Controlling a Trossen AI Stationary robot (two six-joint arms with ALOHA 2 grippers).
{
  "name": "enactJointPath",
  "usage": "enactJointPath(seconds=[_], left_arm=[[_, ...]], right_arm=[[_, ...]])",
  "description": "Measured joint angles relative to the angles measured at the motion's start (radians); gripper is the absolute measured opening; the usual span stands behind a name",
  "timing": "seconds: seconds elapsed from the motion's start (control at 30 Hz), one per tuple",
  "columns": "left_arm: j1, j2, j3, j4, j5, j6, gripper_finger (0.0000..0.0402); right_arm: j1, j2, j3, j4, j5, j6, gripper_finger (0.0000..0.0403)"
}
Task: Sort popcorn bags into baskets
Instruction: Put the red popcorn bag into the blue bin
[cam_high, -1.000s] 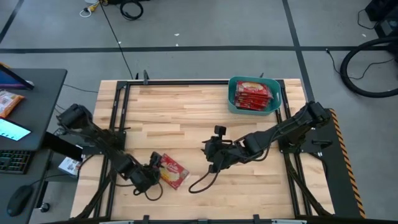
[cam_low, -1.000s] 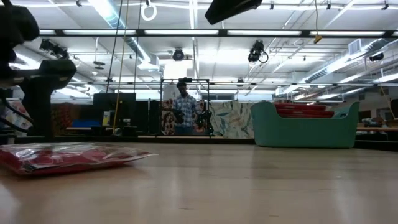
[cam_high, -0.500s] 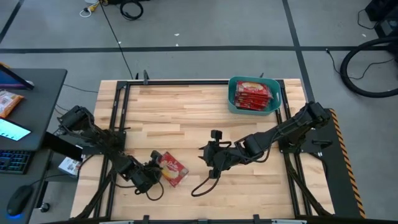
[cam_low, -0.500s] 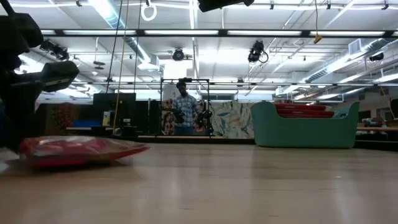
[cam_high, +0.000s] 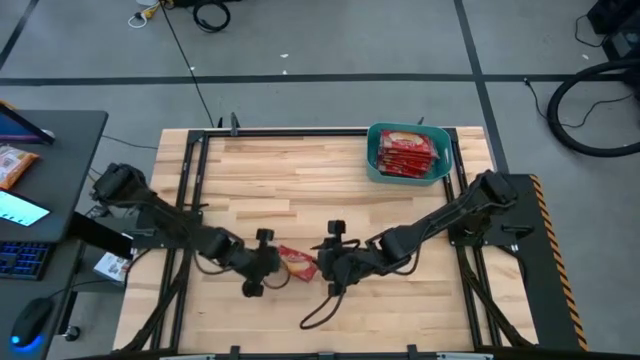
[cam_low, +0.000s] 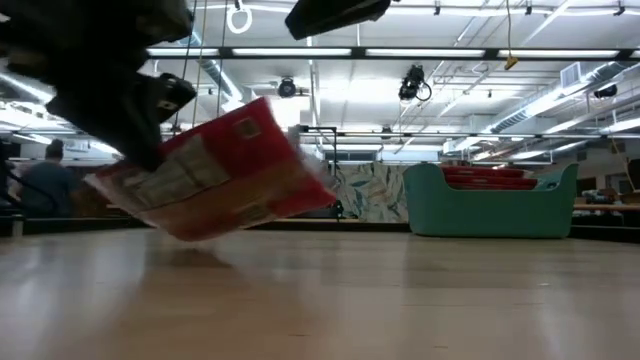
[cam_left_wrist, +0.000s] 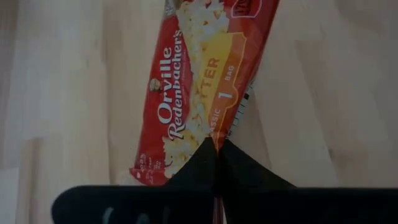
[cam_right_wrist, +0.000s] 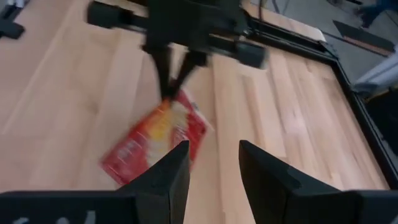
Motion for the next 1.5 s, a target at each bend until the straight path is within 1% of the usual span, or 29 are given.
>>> enactJointPath(seconds=[0.07, 0.17, 0.3, 0.33, 0.5, 0.63, 0.73, 0.9, 1.0, 1.1, 1.13, 1.23, 1.37, 1.43, 1.5], left_arm=[[0.036, -0.001, 0.018, -0.002, 0.036, 0.004, 0.0011], [0.082, -0.018, 0.051, -0.025, 0.09, 0.024, 0.0011], [0.124, -0.045, 0.078, -0.047, 0.11, 0.048, 0.001], [0.134, -0.048, 0.085, -0.029, 0.116, 0.053, 0.001], [0.159, -0.088, 0.097, -0.048, 0.125, 0.058, 0.001], [0.161, -0.123, 0.103, -0.048, 0.14, 0.076, 0.0009], [0.159, -0.145, 0.105, -0.046, 0.152, 0.08, 0.0009], [0.156, -0.154, 0.107, -0.043, 0.179, 0.081, 0.0012], [0.151, -0.154, 0.107, -0.046, 0.178, 0.09, 0.0028], [0.148, -0.154, 0.107, -0.058, 0.176, 0.093, 0.0057], [0.148, -0.154, 0.107, -0.063, 0.175, 0.094, 0.0068], [0.148, -0.182, 0.107, -0.111, 0.146, 0.116, 0.01], [0.156, -0.254, 0.104, -0.197, 0.111, 0.149, 0.0132], [0.156, -0.301, 0.074, -0.163, 0.111, 0.161, 0.0137], [0.156, -0.349, 0.017, -0.112, 0.111, 0.168, 0.0137]], right_arm=[[0.007, 0.018, 0.0, 0.026, -0.007, -0.008, 0.0143], [0.013, 0.041, -0.001, 0.044, -0.05, -0.007, 0.0151], [0.02, 0.063, 0.001, 0.069, -0.088, 0.02, 0.0178], [0.021, 0.069, 0.001, 0.085, -0.088, 0.021, 0.0186], [0.029, 0.094, 0.001, 0.093, -0.054, 0.019, 0.0226], [0.028, 0.105, 0.001, 0.066, 0.022, 0.013, 0.0232], [0.027, 0.108, 0.001, 0.051, 0.06, -0.004, 0.0208], [0.027, 0.109, 0.001, 0.05, 0.069, -0.037, 0.0133], [0.024, 0.109, 0.001, 0.045, 0.069, -0.041, 0.008], [0.025, 0.097, 0.001, 0.004, 0.068, -0.051, 0.0032], [0.024, 0.089, 0.002, -0.029, 0.069, -0.051, 0.0025], [0.016, 0.058, 0.025, -0.167, 0.077, -0.021, 0.0025], [-0.01, 0.013, 0.061, -0.445, 0.164, 0.064, 0.0036], [-0.031, -0.009, 0.072, -0.589, 0.205, 0.11, 0.0039], [-0.052, -0.042, 0.078, -0.695, 0.241, 0.146, 0.0038]])
